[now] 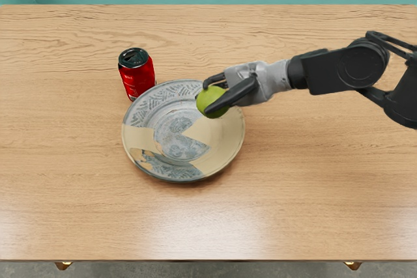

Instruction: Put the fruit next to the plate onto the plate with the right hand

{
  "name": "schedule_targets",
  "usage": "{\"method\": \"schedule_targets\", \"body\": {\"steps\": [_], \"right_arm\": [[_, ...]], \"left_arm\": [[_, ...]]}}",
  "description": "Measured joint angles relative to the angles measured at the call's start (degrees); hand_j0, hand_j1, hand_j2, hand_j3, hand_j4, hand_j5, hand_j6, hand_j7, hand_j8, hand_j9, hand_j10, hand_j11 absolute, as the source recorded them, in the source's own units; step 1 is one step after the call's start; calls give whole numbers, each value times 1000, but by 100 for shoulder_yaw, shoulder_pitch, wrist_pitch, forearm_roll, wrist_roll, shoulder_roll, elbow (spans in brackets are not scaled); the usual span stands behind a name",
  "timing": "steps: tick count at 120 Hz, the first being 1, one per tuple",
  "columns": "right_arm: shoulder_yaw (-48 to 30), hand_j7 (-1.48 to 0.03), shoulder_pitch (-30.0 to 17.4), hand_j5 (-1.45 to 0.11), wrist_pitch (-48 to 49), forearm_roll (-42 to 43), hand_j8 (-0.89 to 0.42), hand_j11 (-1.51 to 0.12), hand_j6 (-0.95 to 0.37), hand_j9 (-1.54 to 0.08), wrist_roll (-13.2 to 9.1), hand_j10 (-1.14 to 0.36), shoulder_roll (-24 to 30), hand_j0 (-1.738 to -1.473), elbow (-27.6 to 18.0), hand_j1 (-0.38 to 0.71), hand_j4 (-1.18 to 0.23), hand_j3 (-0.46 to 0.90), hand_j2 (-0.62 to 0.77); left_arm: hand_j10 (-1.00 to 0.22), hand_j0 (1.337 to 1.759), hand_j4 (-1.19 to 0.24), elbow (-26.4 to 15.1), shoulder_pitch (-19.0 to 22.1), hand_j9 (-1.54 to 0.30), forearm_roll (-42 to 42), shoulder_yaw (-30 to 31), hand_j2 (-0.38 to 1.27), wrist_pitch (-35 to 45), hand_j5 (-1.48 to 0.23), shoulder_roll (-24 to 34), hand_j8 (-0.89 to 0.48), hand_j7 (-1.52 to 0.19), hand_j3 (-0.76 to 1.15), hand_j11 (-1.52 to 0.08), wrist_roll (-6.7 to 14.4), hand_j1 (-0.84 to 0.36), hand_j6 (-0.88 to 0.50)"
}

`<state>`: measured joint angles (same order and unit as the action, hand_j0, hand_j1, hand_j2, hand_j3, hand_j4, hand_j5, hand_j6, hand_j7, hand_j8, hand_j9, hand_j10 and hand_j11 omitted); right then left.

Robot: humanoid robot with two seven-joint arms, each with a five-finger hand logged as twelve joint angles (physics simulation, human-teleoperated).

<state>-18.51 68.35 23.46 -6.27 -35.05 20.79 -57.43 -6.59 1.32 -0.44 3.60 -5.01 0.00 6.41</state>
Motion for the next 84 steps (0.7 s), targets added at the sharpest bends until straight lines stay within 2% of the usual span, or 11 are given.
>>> {"method": "schedule_targets", "body": {"steps": [13,22,24,29,41,50,56,61,65,76,84], "right_arm": [[-19,-1131,93,-1147,24,377,-132,-1184,-259,-1140,1,-308,-944,-1632,911,300,-803,-2,61],[-22,-1132,128,-1132,19,486,-129,-1168,-288,-1130,1,-334,-1248,-1631,1201,340,-828,-4,122],[-22,-1132,132,-1127,16,503,-131,-1162,-291,-1125,1,-356,-1290,-1630,1241,364,-834,-4,204],[-19,-1119,134,-1092,8,538,-129,-1134,-288,-1095,2,-374,-1371,-1629,1319,376,-840,-2,193],[-13,-686,113,-669,1,555,-80,-696,-177,-671,4,-230,-1471,-1640,1475,102,-515,0,121],[-18,-475,105,-463,20,542,-54,-482,-121,-465,4,-88,-1496,-1646,1472,-37,-356,0,83],[-88,-372,91,-362,83,515,-42,-377,-95,-364,4,-69,-1426,-1648,1369,-104,-279,0,65],[-349,-303,-16,-295,278,491,-35,-307,-77,-296,5,-56,-1186,-1650,1148,-150,-227,0,53],[-599,-257,-134,-251,439,449,-30,-261,-66,-252,5,-48,-775,-1651,816,-180,-193,0,45],[-1014,-164,-398,-160,820,-64,-19,-167,-42,-161,5,-30,818,-1654,-190,-241,-123,0,28],[-1158,-119,-781,-116,978,-322,-13,-120,-30,-116,5,-22,2004,-1655,-585,-271,-89,0,20]], "left_arm": [[-12,1658,-12,0,0,-15,-1,0,2,0,-15,0,-12,-15,0,-15,0,335,-12],[-12,1658,-12,0,0,-15,-2,1,2,0,-15,0,-12,-15,0,-15,0,335,-12],[-12,1658,-12,0,0,-15,-2,1,2,0,-15,0,-12,-15,0,-15,0,335,-12],[-12,1658,-12,0,0,-15,-2,1,2,0,-15,0,-12,-15,0,-15,1,335,-12],[-12,1658,-12,0,0,-15,-1,0,2,0,-15,0,-12,-15,0,-15,0,335,-12],[-12,1658,-12,0,0,-15,0,0,2,0,-15,0,-12,-15,0,-15,0,335,-12],[-12,1658,-12,0,0,-15,0,0,2,0,-15,0,-12,-15,0,-15,0,335,-12],[-12,1658,-12,0,0,-15,0,0,2,0,-15,0,-12,-15,0,-15,0,336,-12],[-12,1658,-12,0,0,-15,-1,0,2,0,-15,0,-12,-15,0,-15,0,336,-12],[-12,1658,-12,0,9,-15,0,0,2,0,-15,0,-12,-15,0,-15,0,336,-12],[-12,1658,-12,1,1,-15,-1,0,2,0,-15,0,-12,-15,0,-15,-2,335,-12]]}}
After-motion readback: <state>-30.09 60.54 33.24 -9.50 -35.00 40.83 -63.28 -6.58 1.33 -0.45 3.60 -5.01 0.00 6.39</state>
